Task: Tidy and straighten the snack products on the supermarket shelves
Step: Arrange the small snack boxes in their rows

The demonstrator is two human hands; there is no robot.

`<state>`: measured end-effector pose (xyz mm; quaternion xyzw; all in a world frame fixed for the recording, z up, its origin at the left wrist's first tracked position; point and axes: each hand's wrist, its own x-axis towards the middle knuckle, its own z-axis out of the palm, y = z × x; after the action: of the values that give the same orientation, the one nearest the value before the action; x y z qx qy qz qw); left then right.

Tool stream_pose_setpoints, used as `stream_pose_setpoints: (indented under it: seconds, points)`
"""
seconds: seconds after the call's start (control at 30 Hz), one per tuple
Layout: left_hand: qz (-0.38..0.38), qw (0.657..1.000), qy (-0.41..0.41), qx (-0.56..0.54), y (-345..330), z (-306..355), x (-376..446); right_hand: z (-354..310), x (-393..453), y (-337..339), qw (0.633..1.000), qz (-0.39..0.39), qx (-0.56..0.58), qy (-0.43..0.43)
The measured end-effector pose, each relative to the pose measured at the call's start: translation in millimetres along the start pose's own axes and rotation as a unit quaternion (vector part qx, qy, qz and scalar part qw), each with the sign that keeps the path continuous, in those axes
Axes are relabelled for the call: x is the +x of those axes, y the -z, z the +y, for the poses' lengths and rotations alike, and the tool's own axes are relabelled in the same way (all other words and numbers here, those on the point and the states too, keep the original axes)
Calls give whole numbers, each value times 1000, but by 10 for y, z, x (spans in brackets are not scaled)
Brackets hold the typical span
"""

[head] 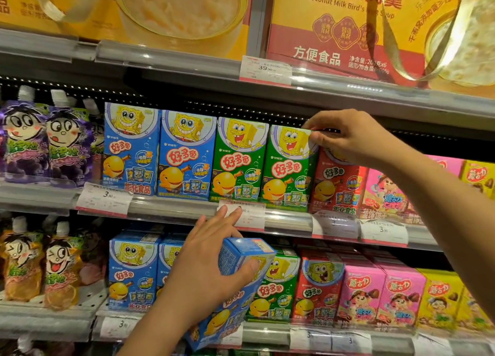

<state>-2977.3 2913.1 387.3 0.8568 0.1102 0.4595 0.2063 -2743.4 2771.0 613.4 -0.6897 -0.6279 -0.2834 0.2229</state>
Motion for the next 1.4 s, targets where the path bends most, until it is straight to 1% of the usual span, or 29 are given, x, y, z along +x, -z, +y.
stream_pose_setpoints:
  seconds: [0.13,0.23,0.33,0.43,0.53,0.6,0.73,0.83,0.93,1.0,1.1,1.2,1.3,1.4]
  points:
    - [-2,1000,-2,-3,10,11,-10,-64,-14,-83,995,5,-92,31]
    - [-7,1000,-1,-2,11,10,-7,-108,-77,-99,993,19,-114,20]
    - [-10,1000,-2,3,11,5,0,-153,-171,-108,992,43,-117,24]
    - [-12,1000,-7,9,6,1,-1,-240,-279,-127,987,99,-111,56]
    - [-19,1000,-3,0,22,-2,-2,-391,-482,-270,980,160,-79,88]
    - [-32,999,5,-16,57,9,-6,-505,-699,-464,978,168,-53,109]
    - [-44,995,33,-81,223,93,-91,-704,-1145,-975,982,134,-45,123]
    - [-11,996,42,-84,330,102,-322,-811,-1417,-1304,990,102,2,97]
    - [28,988,106,-111,424,-5,-634,-977,-1727,-1640,993,68,72,61]
    - [27,981,152,-114,470,-90,-856,-1105,-1925,-1898,994,30,102,34]
    - [22,973,203,-110,514,-227,-1160,-1244,-2180,-2335,993,-28,115,3]
    - [30,966,244,-78,559,-369,-1397,-1340,-2359,-2661,986,-75,146,-34]
    - [24,965,259,-43,618,-509,-1589,-1396,-2465,-2898,983,-105,144,-37]
    - [19,960,277,-46,642,-622,-1757,-1446,-2545,-3089,988,-126,88,-29]
